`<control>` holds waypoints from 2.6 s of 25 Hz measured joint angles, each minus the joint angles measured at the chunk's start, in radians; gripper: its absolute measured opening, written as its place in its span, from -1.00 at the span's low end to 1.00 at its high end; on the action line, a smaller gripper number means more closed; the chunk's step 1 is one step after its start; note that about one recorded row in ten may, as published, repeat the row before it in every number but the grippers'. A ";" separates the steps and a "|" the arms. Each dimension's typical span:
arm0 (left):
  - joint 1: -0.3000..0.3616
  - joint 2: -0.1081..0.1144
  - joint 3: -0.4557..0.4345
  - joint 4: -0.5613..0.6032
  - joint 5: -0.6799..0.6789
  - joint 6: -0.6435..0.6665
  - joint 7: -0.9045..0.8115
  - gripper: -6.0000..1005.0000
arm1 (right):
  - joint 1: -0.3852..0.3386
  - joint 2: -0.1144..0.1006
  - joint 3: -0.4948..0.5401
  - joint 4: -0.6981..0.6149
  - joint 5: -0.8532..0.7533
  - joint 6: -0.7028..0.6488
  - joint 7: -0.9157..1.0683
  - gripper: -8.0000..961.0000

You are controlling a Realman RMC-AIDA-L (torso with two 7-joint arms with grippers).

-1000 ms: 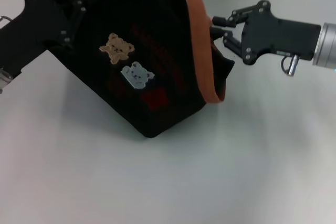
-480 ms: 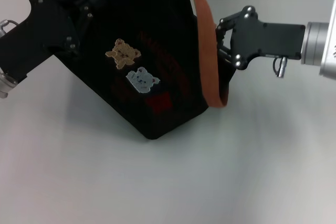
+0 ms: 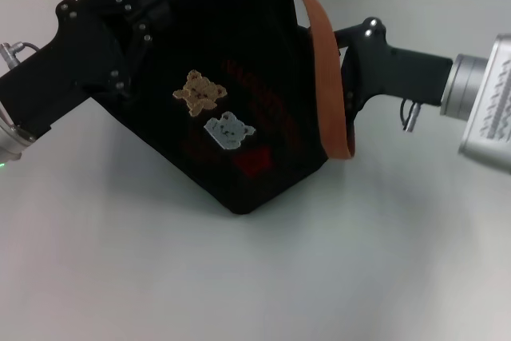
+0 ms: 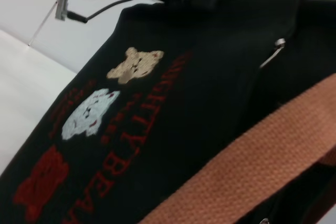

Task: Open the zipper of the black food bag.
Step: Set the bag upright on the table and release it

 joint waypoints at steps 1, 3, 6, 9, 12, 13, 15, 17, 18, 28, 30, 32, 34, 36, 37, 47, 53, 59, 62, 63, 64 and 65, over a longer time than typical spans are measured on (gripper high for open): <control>0.001 0.000 0.000 -0.002 0.001 0.000 0.000 -0.88 | -0.001 0.000 0.001 0.016 0.004 0.008 -0.024 -0.73; 0.002 0.000 0.000 -0.006 0.003 0.002 0.000 -0.88 | -0.003 0.000 0.007 0.044 0.008 0.026 -0.073 -0.72; 0.005 0.000 0.000 -0.009 0.004 0.007 0.000 -0.88 | -0.007 0.000 0.013 0.069 0.011 0.045 -0.129 -0.72; 0.009 0.000 0.000 -0.010 0.004 0.010 0.001 -0.88 | -0.016 0.000 0.014 0.087 0.050 0.052 -0.174 -0.72; 0.013 0.001 0.007 -0.019 0.004 0.015 0.001 -0.88 | -0.038 0.000 0.014 0.136 0.166 0.043 -0.293 -0.71; 0.013 0.001 0.007 -0.019 0.004 0.015 0.001 -0.88 | -0.038 0.000 0.014 0.136 0.166 0.043 -0.293 -0.71; 0.014 0.001 0.008 -0.022 0.004 0.015 0.001 -0.88 | -0.044 0.000 0.013 0.164 0.211 0.042 -0.355 -0.65; 0.015 0.002 0.011 -0.024 0.005 0.015 0.001 -0.88 | -0.053 0.000 0.014 0.184 0.236 0.039 -0.411 -0.54; 0.015 0.002 0.011 -0.024 0.005 0.015 0.001 -0.88 | -0.053 0.000 0.014 0.184 0.236 0.039 -0.411 -0.48; 0.017 0.004 0.012 -0.034 0.004 0.018 -0.001 -0.89 | -0.098 -0.005 0.009 0.157 0.272 -0.056 -0.343 -0.44; 0.017 0.004 0.012 -0.034 0.005 0.020 -0.003 -0.89 | -0.094 -0.006 -0.014 0.134 0.257 -0.038 -0.296 -0.44; 0.015 0.003 0.013 -0.034 0.005 0.022 -0.005 -0.89 | -0.086 -0.006 -0.046 0.123 0.251 -0.017 -0.278 -0.44; 0.015 0.003 0.016 -0.034 0.005 0.024 -0.004 -0.89 | -0.081 -0.006 -0.064 0.121 0.250 -0.004 -0.274 -0.44; 0.014 0.002 0.024 -0.034 0.005 0.026 -0.003 -0.89 | -0.072 -0.004 -0.086 0.121 0.249 0.018 -0.272 -0.44; 0.015 0.002 0.032 -0.034 0.005 0.027 -0.002 -0.89 | -0.062 -0.003 -0.098 0.125 0.249 0.034 -0.271 -0.44; 0.020 0.002 0.039 -0.034 0.005 0.039 0.000 -0.89 | -0.022 -0.001 -0.103 0.122 0.251 0.058 -0.184 -0.44; 0.020 0.003 0.039 -0.034 0.005 0.042 0.000 -0.89 | -0.003 -0.002 -0.144 0.113 0.249 0.091 -0.152 -0.44; 0.018 0.002 0.038 -0.032 0.005 0.043 0.001 -0.90 | 0.002 0.000 -0.183 0.115 0.248 0.114 -0.153 -0.44; 0.014 0.002 0.038 -0.033 0.005 0.043 0.005 -0.90 | 0.003 0.000 -0.183 0.116 0.250 0.113 -0.161 -0.45; 0.014 0.002 0.039 -0.033 0.005 0.043 0.007 -0.90 | 0.003 0.000 -0.183 0.116 0.250 0.113 -0.161 -0.45; 0.013 0.002 0.039 -0.033 0.005 0.043 0.008 -0.90 | 0.005 0.000 -0.182 0.116 0.252 0.113 -0.161 -0.45; 0.011 0.002 0.042 -0.033 0.005 0.043 0.009 -0.90 | 0.007 0.000 -0.178 0.116 0.255 0.113 -0.163 -0.45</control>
